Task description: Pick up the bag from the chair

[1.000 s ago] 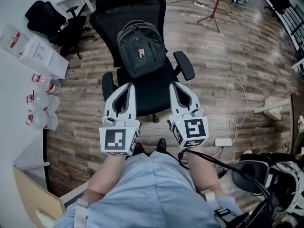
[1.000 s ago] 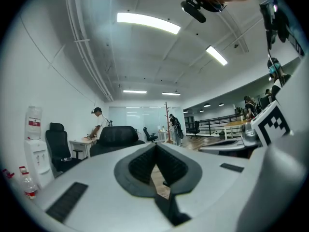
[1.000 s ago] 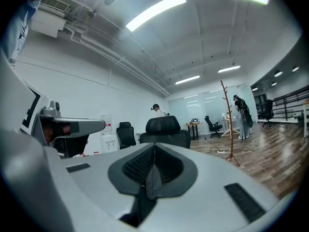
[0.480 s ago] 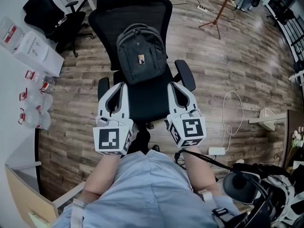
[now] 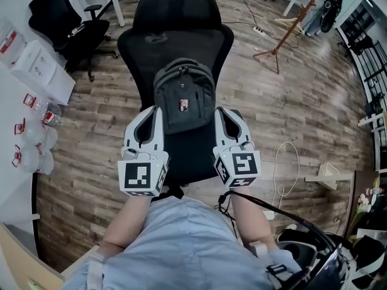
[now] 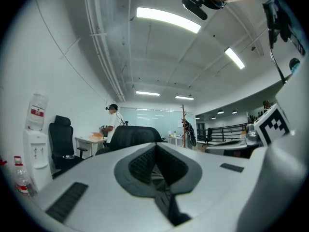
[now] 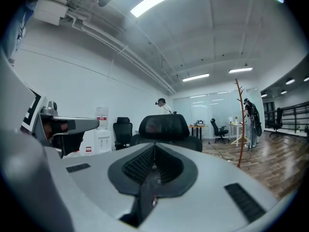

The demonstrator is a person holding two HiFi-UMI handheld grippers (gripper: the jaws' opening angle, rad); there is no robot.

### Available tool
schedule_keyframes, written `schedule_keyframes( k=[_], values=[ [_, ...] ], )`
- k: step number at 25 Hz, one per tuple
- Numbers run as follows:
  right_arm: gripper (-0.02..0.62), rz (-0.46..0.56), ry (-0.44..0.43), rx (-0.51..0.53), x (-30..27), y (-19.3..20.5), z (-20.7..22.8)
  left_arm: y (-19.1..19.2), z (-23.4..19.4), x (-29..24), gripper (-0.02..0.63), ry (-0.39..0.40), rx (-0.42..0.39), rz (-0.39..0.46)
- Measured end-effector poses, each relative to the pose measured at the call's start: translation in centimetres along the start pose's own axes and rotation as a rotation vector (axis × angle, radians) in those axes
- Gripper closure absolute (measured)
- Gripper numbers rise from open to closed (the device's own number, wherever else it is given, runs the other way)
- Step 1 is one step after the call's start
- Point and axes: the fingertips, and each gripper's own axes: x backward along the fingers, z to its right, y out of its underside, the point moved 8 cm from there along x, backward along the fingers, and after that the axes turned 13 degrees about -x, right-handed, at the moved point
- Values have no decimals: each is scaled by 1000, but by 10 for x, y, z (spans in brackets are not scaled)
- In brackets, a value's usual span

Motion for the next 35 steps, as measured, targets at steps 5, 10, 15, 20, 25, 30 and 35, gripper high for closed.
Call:
schedule_keyframes(
  k=[5, 10, 15, 20, 25, 30, 35],
  values=[
    [592, 31, 24, 35, -37, -22, 5, 2, -28, -32, 604, -10, 20, 34],
    [592, 12, 37, 43, -57, -25, 9, 10, -40, -52, 604, -1, 50, 11],
    [592, -34, 39, 35, -63, -15, 20, 22, -35, -58, 604, -2, 61, -33],
    [592, -59, 23, 32, -77, -2, 44, 40, -28, -73, 604, -28, 66, -70],
    [592, -93, -9, 0, -91, 13, 72, 56, -16, -80, 604, -35, 45, -120],
    [592, -158, 3, -35, -104, 39, 101, 84, -9, -87, 604, -46, 51, -202],
    [591, -245, 25, -56, -119, 85, 124, 129, -2, -89, 604, -44, 67, -288]
  ],
)
